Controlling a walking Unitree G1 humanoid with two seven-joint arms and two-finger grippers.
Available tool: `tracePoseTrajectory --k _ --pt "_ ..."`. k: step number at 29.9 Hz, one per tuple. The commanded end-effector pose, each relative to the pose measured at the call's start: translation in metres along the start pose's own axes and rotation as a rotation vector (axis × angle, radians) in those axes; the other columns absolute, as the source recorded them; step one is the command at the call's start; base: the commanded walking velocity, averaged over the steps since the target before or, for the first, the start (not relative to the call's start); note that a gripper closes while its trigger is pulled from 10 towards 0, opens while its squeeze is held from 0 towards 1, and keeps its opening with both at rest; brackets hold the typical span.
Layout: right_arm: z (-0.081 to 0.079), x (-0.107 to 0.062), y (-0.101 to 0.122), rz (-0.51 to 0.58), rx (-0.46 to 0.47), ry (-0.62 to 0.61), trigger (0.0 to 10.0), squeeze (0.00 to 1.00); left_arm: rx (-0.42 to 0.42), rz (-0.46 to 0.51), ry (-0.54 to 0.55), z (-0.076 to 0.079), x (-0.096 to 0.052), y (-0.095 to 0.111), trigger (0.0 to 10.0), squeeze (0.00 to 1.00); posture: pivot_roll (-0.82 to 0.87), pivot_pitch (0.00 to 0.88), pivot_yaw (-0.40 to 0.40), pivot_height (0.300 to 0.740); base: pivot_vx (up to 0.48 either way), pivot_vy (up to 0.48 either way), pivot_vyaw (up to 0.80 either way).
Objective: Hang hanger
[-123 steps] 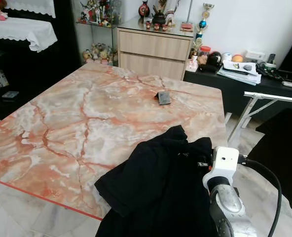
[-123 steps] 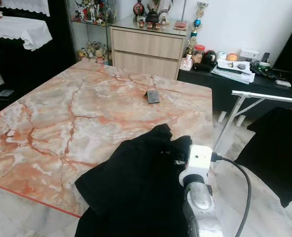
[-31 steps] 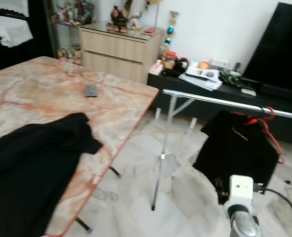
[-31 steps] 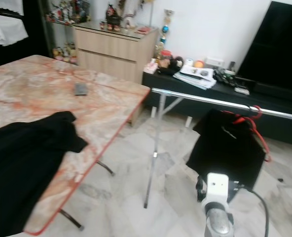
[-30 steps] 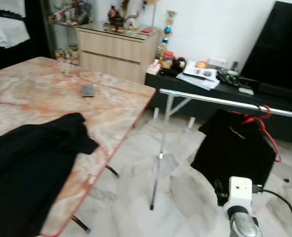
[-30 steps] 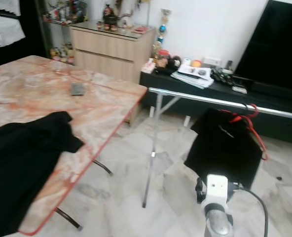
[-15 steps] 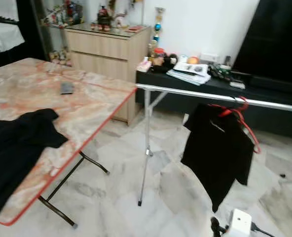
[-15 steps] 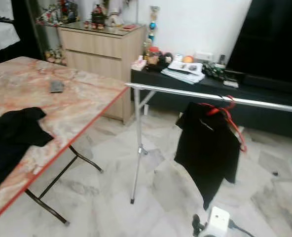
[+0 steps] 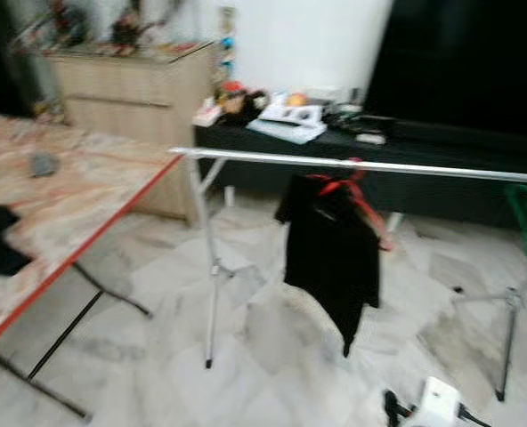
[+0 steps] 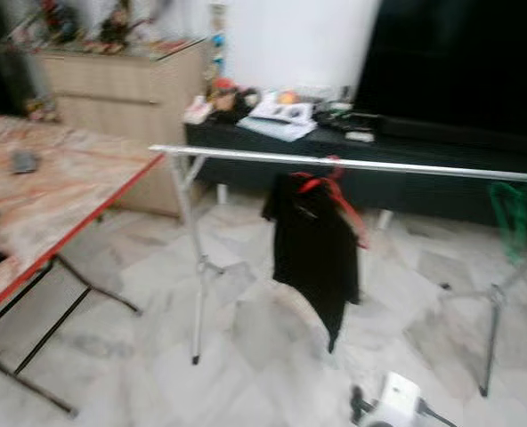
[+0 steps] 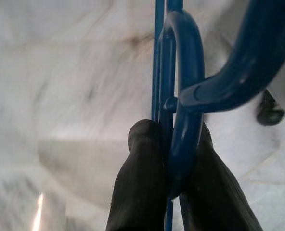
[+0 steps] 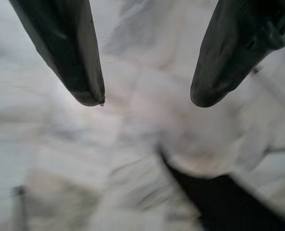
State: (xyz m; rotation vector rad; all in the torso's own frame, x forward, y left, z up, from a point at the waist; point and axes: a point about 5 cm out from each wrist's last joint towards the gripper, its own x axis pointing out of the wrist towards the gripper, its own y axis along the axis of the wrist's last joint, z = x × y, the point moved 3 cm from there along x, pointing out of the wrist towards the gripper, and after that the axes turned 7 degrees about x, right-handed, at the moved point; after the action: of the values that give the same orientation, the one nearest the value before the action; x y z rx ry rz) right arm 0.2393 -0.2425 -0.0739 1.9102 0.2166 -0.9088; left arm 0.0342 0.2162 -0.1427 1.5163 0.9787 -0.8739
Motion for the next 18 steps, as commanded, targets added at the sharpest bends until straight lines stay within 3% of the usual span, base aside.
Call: tracePoseTrajectory --k 1,11,13,15,16,18 --pt "-0.007 0.001 0.0 -0.008 0.007 0.015 10.0 0.0 0.015 -0.023 0.002 -0.003 -0.002 -0.008 10.0 0.0 0.11 0.0 -0.022 0.74 0.0 -0.311 0.0" --pt "0.003 0.0 0.01 0.052 -0.016 0.012 10.0 0.0 0.02 -0.016 0.026 -0.004 -0.003 -0.007 10.0 0.0 0.1 0.0 -0.017 0.74 0.0 -0.031 0.0" --pt "0.002 0.001 0.016 0.076 0.0 0.012 10.0 0.0 0.033 0.089 0.043 -0.023 0.018 0.063 10.0 0.0 0.09 0.0 -0.009 0.74 0.0 0.0 0.0" --pt "-0.001 0.002 0.02 0.089 -0.001 0.018 10.0 0.0 0.046 0.151 0.052 -0.035 0.025 0.11 10.0 0.0 0.09 0.0 -0.005 0.74 0.0 0.0 0.0" --pt "-0.008 0.003 0.025 0.111 -0.008 0.037 10.0 0.0 0.065 0.168 0.063 -0.041 0.025 0.122 10.0 0.0 0.08 0.0 -0.003 0.74 0.0 0.0 0.0" --pt "-0.012 0.003 0.029 0.125 -0.013 0.049 10.0 0.0 0.067 0.175 0.073 -0.044 0.025 0.124 10.0 0.0 0.08 0.0 -0.003 0.74 0.0 0.0 0.0"
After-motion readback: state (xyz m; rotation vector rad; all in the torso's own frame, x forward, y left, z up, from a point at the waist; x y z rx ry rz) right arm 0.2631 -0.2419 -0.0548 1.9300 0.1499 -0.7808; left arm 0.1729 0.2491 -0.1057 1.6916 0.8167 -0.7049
